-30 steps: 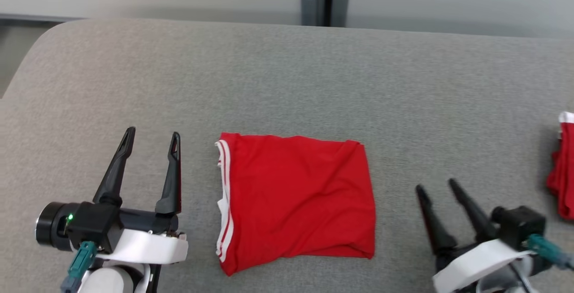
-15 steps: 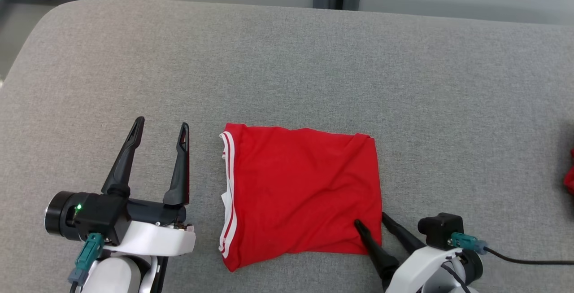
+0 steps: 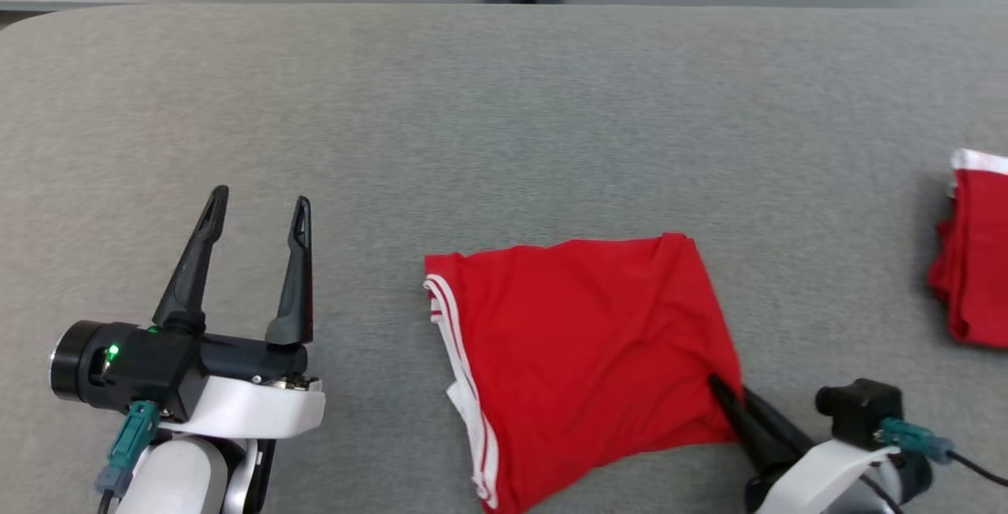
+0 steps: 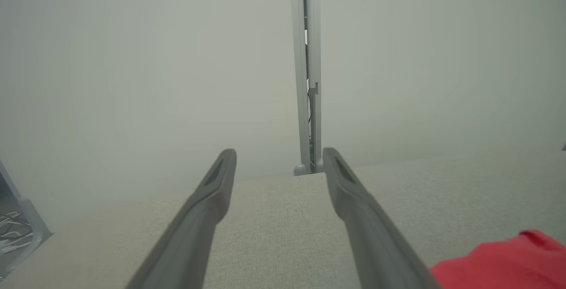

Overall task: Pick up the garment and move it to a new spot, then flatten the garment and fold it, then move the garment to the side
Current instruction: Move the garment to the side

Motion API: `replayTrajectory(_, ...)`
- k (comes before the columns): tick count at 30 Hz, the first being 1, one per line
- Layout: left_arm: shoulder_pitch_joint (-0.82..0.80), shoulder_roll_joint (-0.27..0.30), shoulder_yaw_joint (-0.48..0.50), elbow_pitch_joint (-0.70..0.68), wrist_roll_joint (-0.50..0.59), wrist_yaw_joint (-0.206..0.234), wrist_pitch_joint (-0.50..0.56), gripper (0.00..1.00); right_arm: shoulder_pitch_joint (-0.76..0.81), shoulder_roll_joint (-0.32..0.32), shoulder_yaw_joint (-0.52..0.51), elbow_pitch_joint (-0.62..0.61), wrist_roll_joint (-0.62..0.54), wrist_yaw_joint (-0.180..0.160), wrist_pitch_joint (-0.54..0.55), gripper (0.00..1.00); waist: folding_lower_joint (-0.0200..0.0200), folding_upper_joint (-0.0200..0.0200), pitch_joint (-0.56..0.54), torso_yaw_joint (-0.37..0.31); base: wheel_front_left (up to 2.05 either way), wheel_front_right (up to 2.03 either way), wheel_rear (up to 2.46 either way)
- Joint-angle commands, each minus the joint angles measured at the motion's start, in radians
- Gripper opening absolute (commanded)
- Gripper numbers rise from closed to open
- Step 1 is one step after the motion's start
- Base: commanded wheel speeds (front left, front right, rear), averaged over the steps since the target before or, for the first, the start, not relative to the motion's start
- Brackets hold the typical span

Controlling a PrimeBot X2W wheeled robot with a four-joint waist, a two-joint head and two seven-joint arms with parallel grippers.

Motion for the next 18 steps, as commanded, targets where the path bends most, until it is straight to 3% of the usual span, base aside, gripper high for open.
replayTrajectory(1, -0.018, 0.005, 0.005, -0.01, 0.005, 0.005, 0.002, 1.0, 0.01, -0.019, -0.019, -0.022, -0.015, -0.005, 0.008, 0.0, 0.0, -0.0001, 0.014, -0.05, 0.0, 0.0, 0.0)
replayTrajectory(6, -0.033, 0.024, 0.002, -0.047, 0.015, 0.008, 0.026, 1.0, 0.003, -0.067, -0.081, -0.133, -0.085, -0.003, 0.032, 0.0, 0.0, -0.0001, 0.043, -0.16, 0.0, 0.0, 0.0)
replayTrajectory(7, -0.046, 0.031, 0.002, -0.064, 0.021, 0.008, 0.037, 1.0, -0.023, -0.092, -0.09, -0.172, -0.108, -0.003, 0.045, 0.0, 0.0, -0.0001, 0.057, -0.207, 0.0, 0.0, 0.0)
replayTrajectory(11, -0.07, 0.042, -0.006, -0.081, 0.03, 0.002, 0.057, 1.0, -0.104, -0.13, -0.106, -0.218, -0.109, -0.003, 0.047, 0.0, 0.0, -0.0001, 0.083, -0.283, 0.0, 0.0, 0.0)
replayTrajectory(18, -0.118, 0.06, -0.019, -0.087, 0.038, -0.013, 0.081, 1.0, -0.324, -0.165, -0.168, -0.107, -0.046, -0.003, -0.007, 0.0, 0.0, -0.0001, 0.134, -0.371, 0.0, 0.0, 0.0)
